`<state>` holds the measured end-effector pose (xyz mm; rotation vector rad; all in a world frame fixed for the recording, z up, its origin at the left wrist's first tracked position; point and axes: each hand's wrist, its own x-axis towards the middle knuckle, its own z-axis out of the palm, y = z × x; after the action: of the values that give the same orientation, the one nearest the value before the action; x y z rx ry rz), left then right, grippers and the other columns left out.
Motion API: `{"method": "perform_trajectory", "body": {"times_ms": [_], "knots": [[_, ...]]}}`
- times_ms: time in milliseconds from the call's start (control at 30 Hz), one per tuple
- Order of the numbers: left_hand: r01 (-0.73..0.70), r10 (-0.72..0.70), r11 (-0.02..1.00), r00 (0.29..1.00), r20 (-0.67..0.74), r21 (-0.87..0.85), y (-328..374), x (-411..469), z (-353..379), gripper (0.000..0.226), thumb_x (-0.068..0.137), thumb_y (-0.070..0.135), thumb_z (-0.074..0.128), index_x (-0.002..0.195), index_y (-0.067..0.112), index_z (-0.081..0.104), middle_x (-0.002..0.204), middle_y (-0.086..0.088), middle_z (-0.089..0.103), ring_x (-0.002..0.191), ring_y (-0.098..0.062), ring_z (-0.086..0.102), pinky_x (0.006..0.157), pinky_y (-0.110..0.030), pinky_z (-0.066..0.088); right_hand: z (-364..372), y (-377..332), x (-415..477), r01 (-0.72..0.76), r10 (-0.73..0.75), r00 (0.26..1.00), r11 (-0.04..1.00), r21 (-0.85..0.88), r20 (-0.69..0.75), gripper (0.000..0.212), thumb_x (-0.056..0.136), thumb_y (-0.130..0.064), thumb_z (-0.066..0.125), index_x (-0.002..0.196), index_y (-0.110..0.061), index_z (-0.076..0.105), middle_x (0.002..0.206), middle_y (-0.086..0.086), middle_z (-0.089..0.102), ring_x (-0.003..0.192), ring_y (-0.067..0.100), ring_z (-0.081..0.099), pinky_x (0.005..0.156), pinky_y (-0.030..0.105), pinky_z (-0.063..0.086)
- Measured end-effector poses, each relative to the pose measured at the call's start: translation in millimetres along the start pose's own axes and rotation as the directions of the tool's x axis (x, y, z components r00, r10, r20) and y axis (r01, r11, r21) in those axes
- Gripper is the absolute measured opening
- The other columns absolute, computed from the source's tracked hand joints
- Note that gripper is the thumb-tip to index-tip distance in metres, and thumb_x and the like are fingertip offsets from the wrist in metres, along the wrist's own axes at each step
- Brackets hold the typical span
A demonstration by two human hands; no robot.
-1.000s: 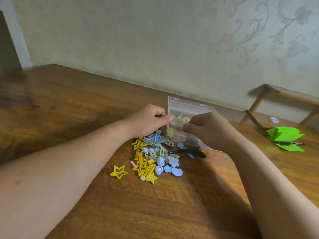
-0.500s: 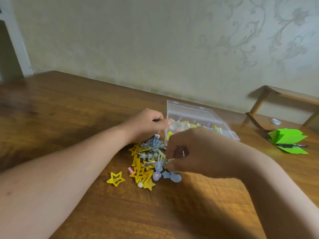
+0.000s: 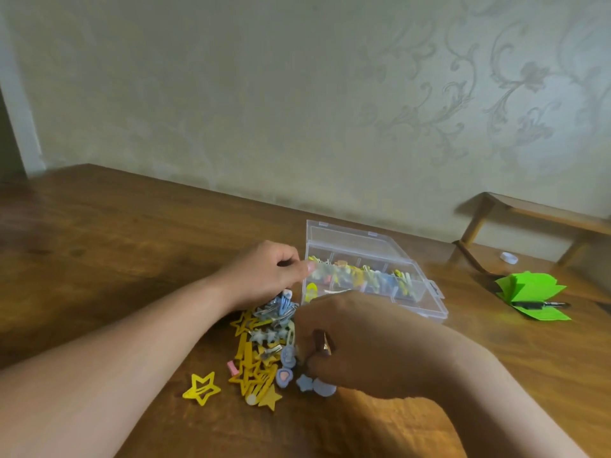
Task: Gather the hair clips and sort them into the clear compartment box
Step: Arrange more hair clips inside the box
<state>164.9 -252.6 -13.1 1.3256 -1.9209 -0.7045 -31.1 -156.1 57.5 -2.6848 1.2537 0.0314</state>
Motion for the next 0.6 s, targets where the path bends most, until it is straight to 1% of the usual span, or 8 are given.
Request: {"method": "perform_trajectory", "body": {"times_ms": [67,133,200,233,300,333,467,600], "knots": [[0.001,-0.002,1.000,1.000,0.009,0.031,0.8,0.6,-0.8,0.049,0.101,0.059,0.062,0.078,0.017,0.068,0.068,0.002,0.066,0.058,-0.005,0.051,0.064,-0.033,0.042,-6.7,5.7,-1.8,-0.021,0.030,0.995,0.995,0.094,-0.092,0.009,0.095,-0.030,0.068,0.100,-0.037,0.065,0.092,-0.015,0.067,0.083,0.005,0.064,0.072,0.027,0.058],[0.000,-0.001,0.998,1.000,0.013,0.069,1.4,1.1,-0.9,0.049,0.102,0.059,0.059,0.080,0.016,0.069,0.070,0.003,0.067,0.058,-0.005,0.051,0.063,-0.033,0.041,-17.1,18.0,-3.6,-0.049,0.125,0.953,0.963,0.264,-0.276,0.012,0.095,-0.030,0.073,0.102,-0.039,0.068,0.091,-0.018,0.072,0.082,0.002,0.068,0.073,0.024,0.058],[0.005,-0.006,0.998,1.000,0.011,0.059,1.2,0.2,-0.6,0.050,0.103,0.062,0.058,0.080,0.018,0.070,0.072,0.005,0.070,0.062,-0.006,0.057,0.065,-0.033,0.043,-25.9,36.5,-5.0,-0.087,0.280,0.847,0.911,0.402,-0.452,0.011,0.095,-0.030,0.076,0.103,-0.036,0.071,0.090,-0.016,0.076,0.081,0.002,0.071,0.072,0.024,0.060],[-0.001,0.000,0.999,1.000,0.010,0.041,1.3,-0.1,-0.3,0.051,0.102,0.062,0.058,0.079,0.018,0.070,0.070,0.006,0.068,0.061,-0.007,0.057,0.064,-0.033,0.043,-27.3,46.1,-5.3,-0.127,0.354,0.794,0.892,0.434,-0.494,0.011,0.094,-0.031,0.076,0.103,-0.035,0.072,0.090,-0.014,0.076,0.080,0.003,0.071,0.072,0.027,0.061],[-0.020,0.020,0.999,1.000,0.006,0.029,1.9,-0.1,-0.2,0.050,0.103,0.059,0.060,0.078,0.017,0.068,0.064,0.008,0.062,0.058,-0.004,0.053,0.061,-0.031,0.040,-22.2,63.4,-3.7,-0.223,0.453,0.729,0.866,0.448,-0.512,0.009,0.093,-0.034,0.078,0.100,-0.031,0.073,0.089,-0.012,0.075,0.079,0.004,0.069,0.071,0.029,0.060],[-0.023,0.023,0.999,1.000,0.006,0.027,2.1,0.0,0.0,0.048,0.104,0.056,0.061,0.076,0.017,0.067,0.060,0.011,0.059,0.055,-0.001,0.051,0.058,-0.029,0.038,-16.5,69.8,-1.4,-0.265,0.482,0.722,0.856,0.444,-0.496,0.008,0.092,-0.035,0.078,0.097,-0.031,0.073,0.088,-0.012,0.075,0.080,0.004,0.069,0.070,0.028,0.058],[-0.011,0.011,1.000,1.000,0.015,0.006,2.6,-0.3,0.3,0.046,0.105,0.052,0.061,0.072,0.019,0.061,0.051,0.018,0.052,0.049,0.002,0.049,0.055,-0.029,0.033,2.3,72.4,15.6,-0.338,0.509,0.751,0.843,0.419,-0.420,0.008,0.091,-0.034,0.078,0.086,-0.031,0.073,0.083,-0.011,0.072,0.076,0.005,0.065,0.063,0.025,0.050],[-0.022,0.022,0.999,1.000,0.006,0.031,3.8,-1.3,-0.4,0.047,0.104,0.056,0.061,0.074,0.019,0.066,0.057,0.015,0.059,0.053,0.000,0.052,0.057,-0.028,0.037,6.0,56.1,40.1,-0.332,0.497,0.764,0.849,0.411,-0.410,0.011,0.092,-0.036,0.077,0.088,-0.027,0.073,0.081,-0.010,0.072,0.073,0.004,0.064,0.059,0.024,0.049]]}}
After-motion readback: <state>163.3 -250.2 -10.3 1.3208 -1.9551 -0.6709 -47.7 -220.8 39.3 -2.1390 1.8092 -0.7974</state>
